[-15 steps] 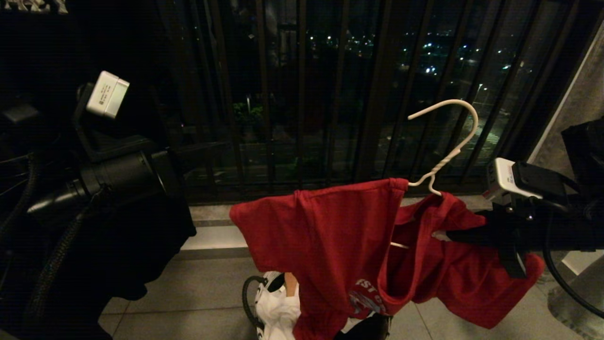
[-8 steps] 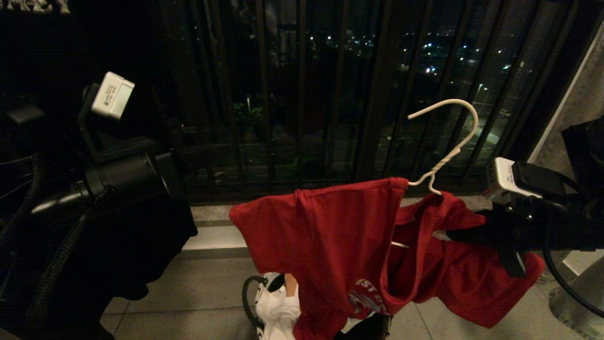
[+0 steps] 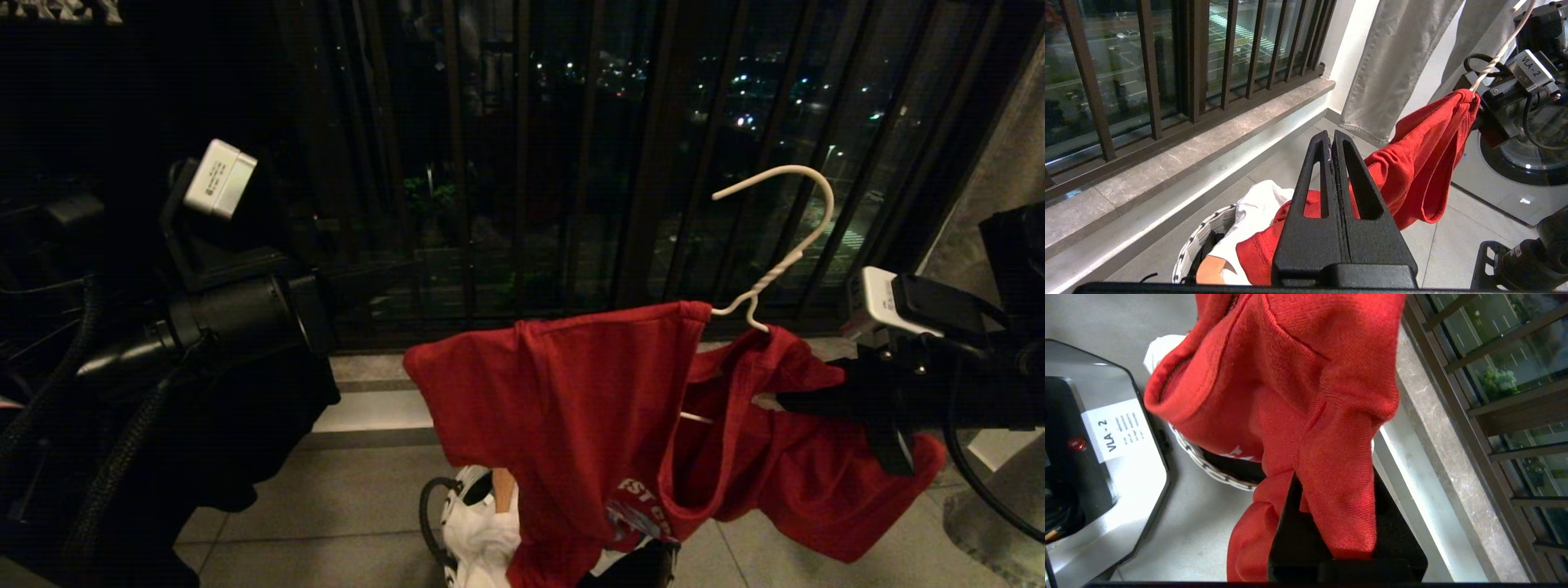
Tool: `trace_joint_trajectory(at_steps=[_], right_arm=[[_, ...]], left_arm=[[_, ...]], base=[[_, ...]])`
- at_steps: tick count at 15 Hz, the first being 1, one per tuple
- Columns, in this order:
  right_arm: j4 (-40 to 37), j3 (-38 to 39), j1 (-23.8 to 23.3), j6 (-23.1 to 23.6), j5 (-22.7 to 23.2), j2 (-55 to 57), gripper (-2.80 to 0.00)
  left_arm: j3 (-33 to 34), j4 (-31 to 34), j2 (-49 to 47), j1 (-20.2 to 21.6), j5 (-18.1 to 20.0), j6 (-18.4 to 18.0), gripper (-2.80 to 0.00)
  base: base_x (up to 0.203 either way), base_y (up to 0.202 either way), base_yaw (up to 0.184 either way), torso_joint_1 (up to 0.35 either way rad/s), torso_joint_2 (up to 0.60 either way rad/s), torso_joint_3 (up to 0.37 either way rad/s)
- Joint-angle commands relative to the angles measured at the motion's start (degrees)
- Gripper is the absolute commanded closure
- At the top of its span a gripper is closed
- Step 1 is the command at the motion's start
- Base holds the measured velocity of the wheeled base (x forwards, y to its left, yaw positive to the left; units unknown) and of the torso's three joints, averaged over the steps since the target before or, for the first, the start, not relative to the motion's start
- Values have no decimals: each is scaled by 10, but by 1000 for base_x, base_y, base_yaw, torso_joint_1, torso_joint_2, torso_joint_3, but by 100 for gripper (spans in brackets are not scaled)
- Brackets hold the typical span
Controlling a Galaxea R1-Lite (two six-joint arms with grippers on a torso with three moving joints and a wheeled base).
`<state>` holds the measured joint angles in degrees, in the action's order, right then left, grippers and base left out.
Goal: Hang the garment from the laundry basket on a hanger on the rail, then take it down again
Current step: Hang the clothes rack on the clothesline
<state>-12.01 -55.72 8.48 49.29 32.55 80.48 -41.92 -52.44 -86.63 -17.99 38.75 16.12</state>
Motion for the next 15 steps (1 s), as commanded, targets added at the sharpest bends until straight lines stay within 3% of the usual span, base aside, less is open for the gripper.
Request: trace_joint_trajectory(at_steps=[1, 15], right_arm=[[0, -1, -1, 3, 1, 3, 0], [7, -2, -12, 3, 5, 3, 0]], left_arm=[[-1, -3, 3, 0, 2, 1, 0], [-3, -3, 1, 1, -1, 2, 0]], base=[[0, 0, 0, 0, 0, 0], [0, 0, 0, 0, 0, 0]])
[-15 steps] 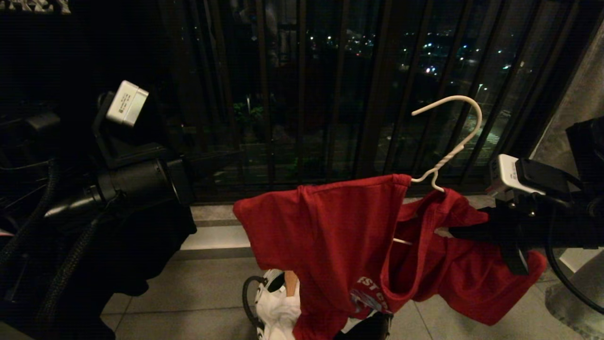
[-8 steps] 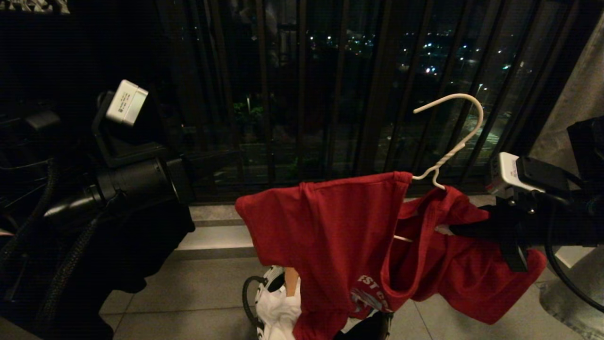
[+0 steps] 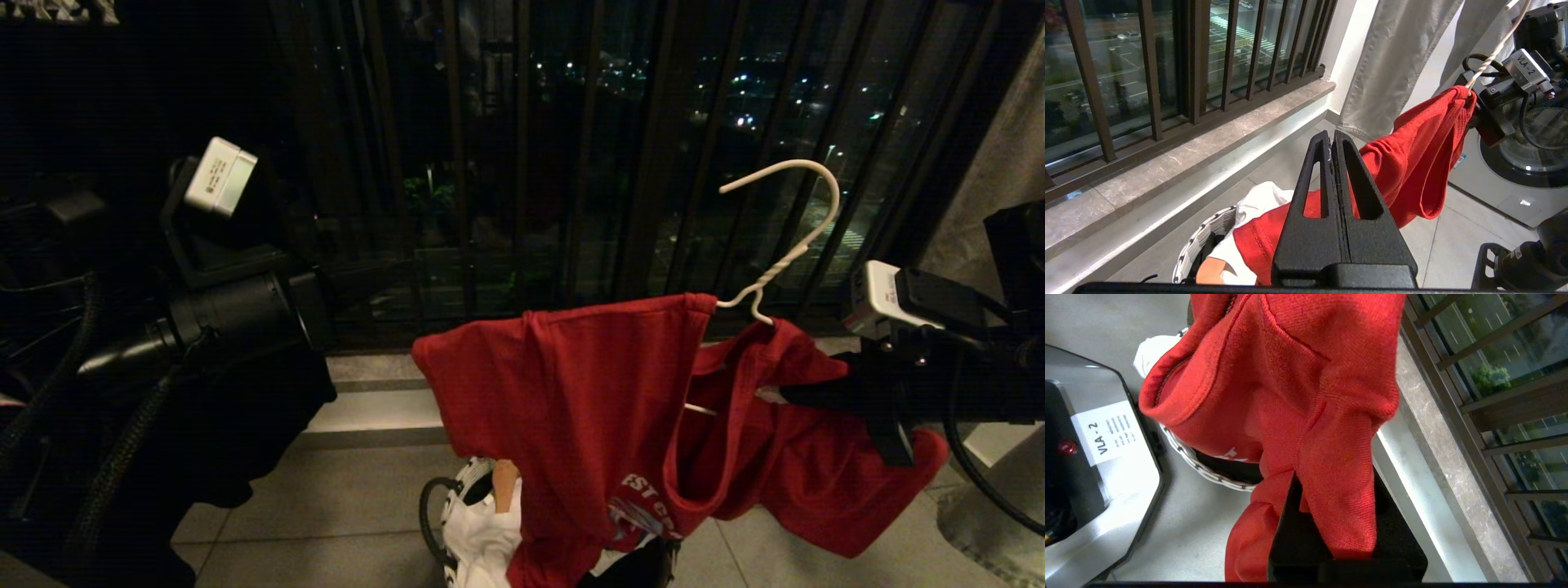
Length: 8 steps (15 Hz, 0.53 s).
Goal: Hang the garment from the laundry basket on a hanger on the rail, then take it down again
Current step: Hang the clothes rack on the clothesline
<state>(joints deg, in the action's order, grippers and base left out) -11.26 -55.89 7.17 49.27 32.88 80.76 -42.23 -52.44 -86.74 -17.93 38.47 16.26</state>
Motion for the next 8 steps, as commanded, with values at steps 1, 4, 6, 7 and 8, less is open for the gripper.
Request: trace_joint_trajectory(at_steps=[1, 4, 6, 7, 8], right_arm=[[-1, 0, 0, 2, 2, -1, 0], [-1, 0, 0, 3, 2, -1, 0], [-1, 0, 0, 2, 2, 0, 0], [-1, 0, 0, 3, 3, 2, 0], [-1, 1, 1, 3, 3, -2, 0]], left_arm=[[0, -3, 1, 0, 2, 1, 0], [0, -3, -2, 0, 2, 0, 0], [0, -3, -2, 0, 2, 0, 0], [0, -3, 0, 0, 2, 0, 0], [0, -3, 1, 0, 2, 0, 0]], base=[[0, 0, 0, 0, 0, 0], [0, 0, 0, 0, 0, 0], [0, 0, 0, 0, 0, 0], [0, 0, 0, 0, 0, 0], [0, 0, 0, 0, 0, 0]])
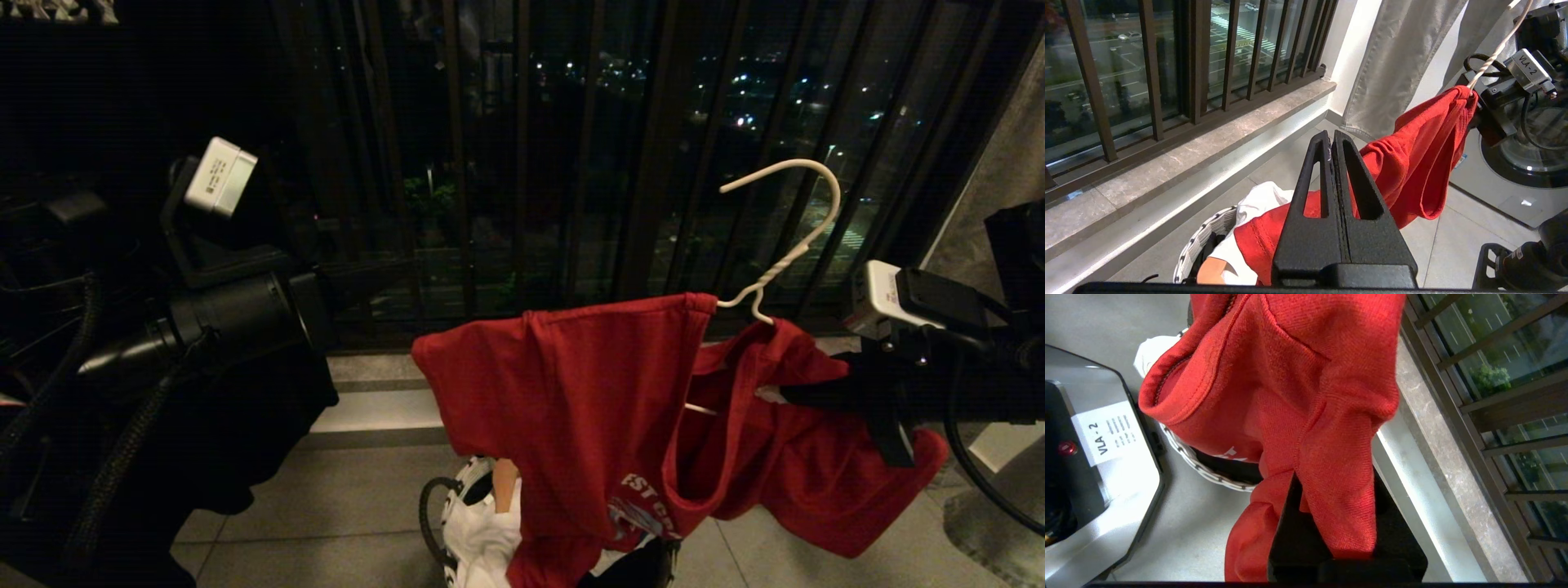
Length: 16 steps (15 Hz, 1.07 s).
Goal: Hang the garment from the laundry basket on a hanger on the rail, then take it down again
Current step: Hang the clothes rack on the clothesline
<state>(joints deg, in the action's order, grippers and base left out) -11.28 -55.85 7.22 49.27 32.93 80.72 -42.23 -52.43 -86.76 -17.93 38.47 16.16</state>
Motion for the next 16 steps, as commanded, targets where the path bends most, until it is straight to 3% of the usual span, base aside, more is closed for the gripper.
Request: trace_joint_trajectory(at_steps=[1, 12, 16], right_arm=[[-1, 1, 1, 3, 2, -3, 0], [1, -8, 2, -17, 11, 2, 0], [31, -13, 10, -57, 12, 10, 0]], left_arm=[[0, -3, 1, 0, 2, 0, 0], [0, -3, 3, 0, 2, 1, 0], [0, -3, 5, 0, 2, 0, 0]], base=[[0, 0, 0, 0, 0, 0], [0, 0, 0, 0, 0, 0], [0, 0, 0, 0, 0, 0]])
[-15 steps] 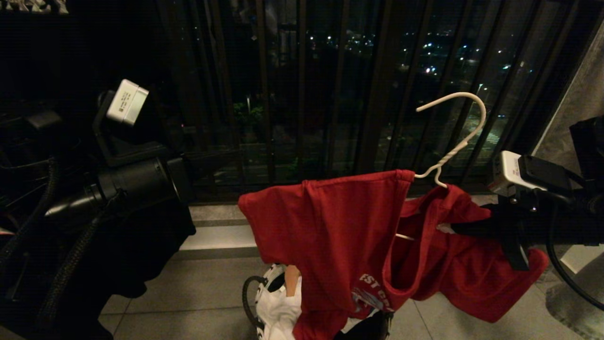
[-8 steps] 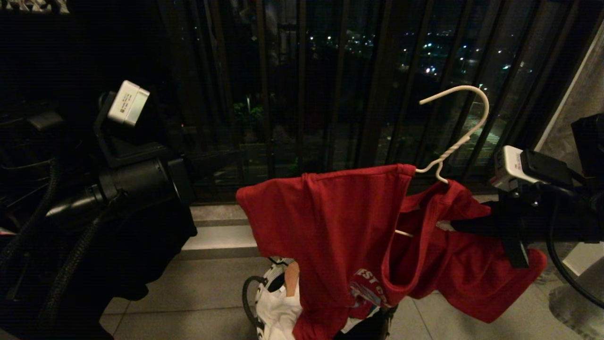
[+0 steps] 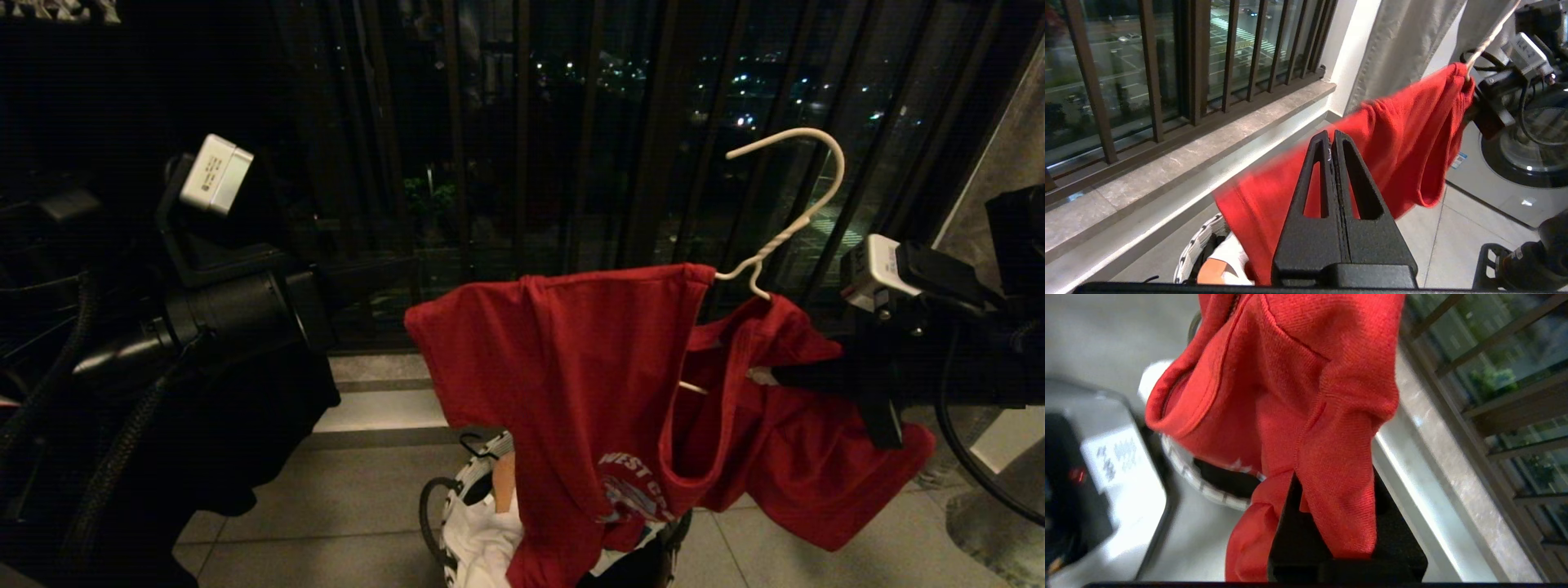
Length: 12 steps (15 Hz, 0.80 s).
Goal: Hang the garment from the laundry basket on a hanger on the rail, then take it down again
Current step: Hang the clothes rack on the clothesline
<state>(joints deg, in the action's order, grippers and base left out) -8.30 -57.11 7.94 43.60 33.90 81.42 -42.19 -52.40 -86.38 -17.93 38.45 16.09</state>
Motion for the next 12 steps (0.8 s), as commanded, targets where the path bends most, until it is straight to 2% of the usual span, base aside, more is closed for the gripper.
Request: trace_joint_trajectory(at_steps=[1, 12], right_arm=[[2, 0, 3, -1, 2, 3, 0], [2, 1, 7, 0, 1, 3, 0]], left_arm=[[0, -3, 1, 0, 2, 2, 0], [-1, -3, -3, 0, 3, 2, 0]], base=[[0, 0, 0, 0, 0, 0], [0, 0, 0, 0, 0, 0]])
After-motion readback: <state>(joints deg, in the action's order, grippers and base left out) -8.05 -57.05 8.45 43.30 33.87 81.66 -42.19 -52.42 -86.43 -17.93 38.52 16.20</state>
